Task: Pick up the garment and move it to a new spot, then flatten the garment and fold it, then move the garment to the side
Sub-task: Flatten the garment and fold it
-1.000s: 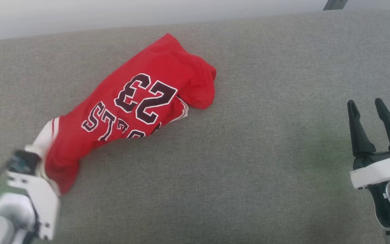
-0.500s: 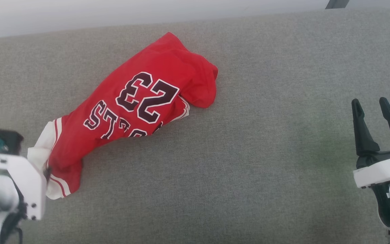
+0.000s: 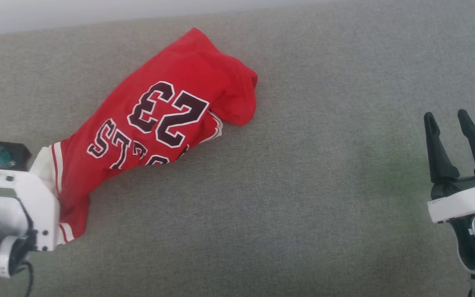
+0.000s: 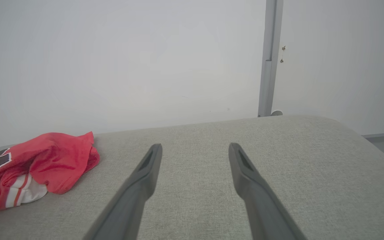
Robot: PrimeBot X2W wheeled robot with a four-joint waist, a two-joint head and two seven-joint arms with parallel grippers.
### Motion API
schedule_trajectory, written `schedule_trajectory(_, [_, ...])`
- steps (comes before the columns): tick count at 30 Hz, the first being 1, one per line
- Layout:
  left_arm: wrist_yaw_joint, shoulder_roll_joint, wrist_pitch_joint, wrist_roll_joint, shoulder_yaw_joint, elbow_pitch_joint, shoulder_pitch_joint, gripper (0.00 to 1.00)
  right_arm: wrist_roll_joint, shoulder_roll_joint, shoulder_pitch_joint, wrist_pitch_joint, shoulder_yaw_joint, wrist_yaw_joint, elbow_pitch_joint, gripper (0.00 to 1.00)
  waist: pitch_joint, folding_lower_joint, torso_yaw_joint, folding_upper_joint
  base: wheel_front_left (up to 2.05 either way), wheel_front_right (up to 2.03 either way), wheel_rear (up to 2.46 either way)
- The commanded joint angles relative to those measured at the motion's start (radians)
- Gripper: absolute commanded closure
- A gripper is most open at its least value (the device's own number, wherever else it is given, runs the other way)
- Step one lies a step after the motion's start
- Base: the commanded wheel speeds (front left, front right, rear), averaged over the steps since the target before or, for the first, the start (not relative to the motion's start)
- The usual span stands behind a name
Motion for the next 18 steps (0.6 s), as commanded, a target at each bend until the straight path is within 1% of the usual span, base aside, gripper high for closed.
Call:
schedule_trajectory(1, [-0.003,-0.012,0.003,-0.002,-0.007,0.008,-0.012,0.0,0.006,-0.003,-0.011,-0.008,-0.001,0.0,-0.002,0.0,0.005,0.0001,-0.004,0.0,0.0,0.0,0.0])
schedule_trajectory(2, [-0.005,-0.019,0.002,-0.006,-0.009,0.021,-0.016,0.51,0.005,-0.004,-0.01,-0.008,-0.002,0.0,0.0,0.0,0.007,0.0001,-0.005,0.0,0.0,0.0,0.0])
schedule_trajectory(4, [0.005,-0.033,-0.007,-0.013,-0.002,0.056,-0.023,1.0,0.007,-0.006,-0.009,-0.012,-0.005,0.0,0.003,0.0,0.013,0.0001,-0.006,0.0,0.0,0.0,0.0])
schedule_trajectory(5, [0.017,-0.04,-0.017,-0.019,0.008,0.061,-0.026,1.0,0.006,-0.007,-0.007,-0.013,-0.006,0.0,0.002,0.0,0.013,0.0001,-0.006,0.0,0.0,0.0,0.0])
schedule_trajectory(12, [0.074,-0.03,-0.05,-0.042,0.074,0.03,-0.004,1.0,-0.002,-0.01,0.006,-0.012,-0.027,0.0,0.003,0.0,0.01,0.0001,0.017,0.0,0.0,0.0,0.0])
schedule_trajectory(14, [0.104,-0.033,-0.056,-0.054,0.102,0.021,0.011,1.0,-0.003,-0.009,0.008,-0.007,-0.028,0.0,0.0,0.0,0.009,0.0001,0.027,0.0,0.0,0.0,0.0])
schedule_trajectory(18, [0.156,-0.019,-0.053,-0.065,0.139,0.016,0.059,1.0,-0.007,-0.007,0.005,0.001,-0.025,0.0,-0.007,0.0,0.008,0.0001,0.04,0.0,0.0,0.0,0.0])
